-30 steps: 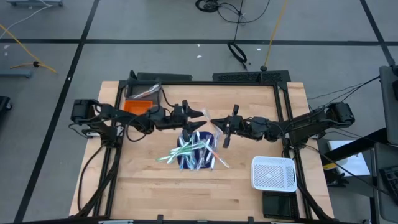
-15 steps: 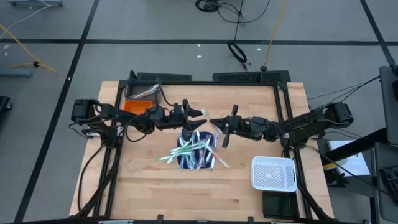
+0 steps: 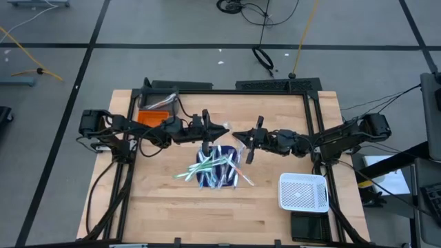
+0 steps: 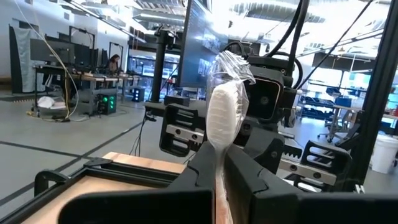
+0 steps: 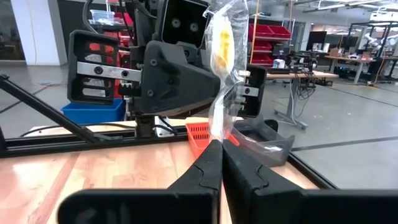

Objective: Pick & Place Toothbrushes
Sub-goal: Put the orange toothbrush into the transparent black bin

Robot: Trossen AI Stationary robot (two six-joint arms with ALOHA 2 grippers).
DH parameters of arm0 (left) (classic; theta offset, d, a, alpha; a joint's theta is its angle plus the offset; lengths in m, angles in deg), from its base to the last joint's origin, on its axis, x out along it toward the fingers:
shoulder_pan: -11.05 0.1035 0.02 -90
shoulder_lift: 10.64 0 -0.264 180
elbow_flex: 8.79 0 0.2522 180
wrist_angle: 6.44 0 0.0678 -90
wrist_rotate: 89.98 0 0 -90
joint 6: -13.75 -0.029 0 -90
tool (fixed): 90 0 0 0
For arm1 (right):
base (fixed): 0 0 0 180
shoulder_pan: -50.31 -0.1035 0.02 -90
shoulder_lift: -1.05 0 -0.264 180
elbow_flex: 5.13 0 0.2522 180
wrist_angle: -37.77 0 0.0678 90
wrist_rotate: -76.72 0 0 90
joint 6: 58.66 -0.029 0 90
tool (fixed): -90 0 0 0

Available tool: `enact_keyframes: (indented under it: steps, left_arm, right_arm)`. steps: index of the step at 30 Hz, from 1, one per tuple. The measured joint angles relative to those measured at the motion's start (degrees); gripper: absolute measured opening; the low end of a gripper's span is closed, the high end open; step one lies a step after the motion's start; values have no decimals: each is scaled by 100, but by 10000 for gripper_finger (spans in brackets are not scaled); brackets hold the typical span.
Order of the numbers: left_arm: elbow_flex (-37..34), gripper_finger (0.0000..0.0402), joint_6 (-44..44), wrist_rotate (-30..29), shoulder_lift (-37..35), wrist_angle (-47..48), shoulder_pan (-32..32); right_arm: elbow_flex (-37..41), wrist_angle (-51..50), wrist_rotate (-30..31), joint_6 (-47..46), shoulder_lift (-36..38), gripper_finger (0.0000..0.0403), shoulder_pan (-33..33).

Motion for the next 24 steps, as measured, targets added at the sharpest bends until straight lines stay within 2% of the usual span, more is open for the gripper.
enact_keyframes:
  steps: [6,12,19,24]
  left_arm:
    - [0,3,-17,2,-2,43,0]
    - [0,2,-141,20,-297,674,111]
    - [0,1,-424,-82,-1259,2503,419]
    - [0,1,-853,-1039,-2216,4402,670]
  right_arm:
    - [0,-28,49,61,0,16,2]
    - [1,-527,671,134,0,75,7]
    - [2,-662,672,-1,0,138,4]
    - [2,-782,638,-16,0,153,4]
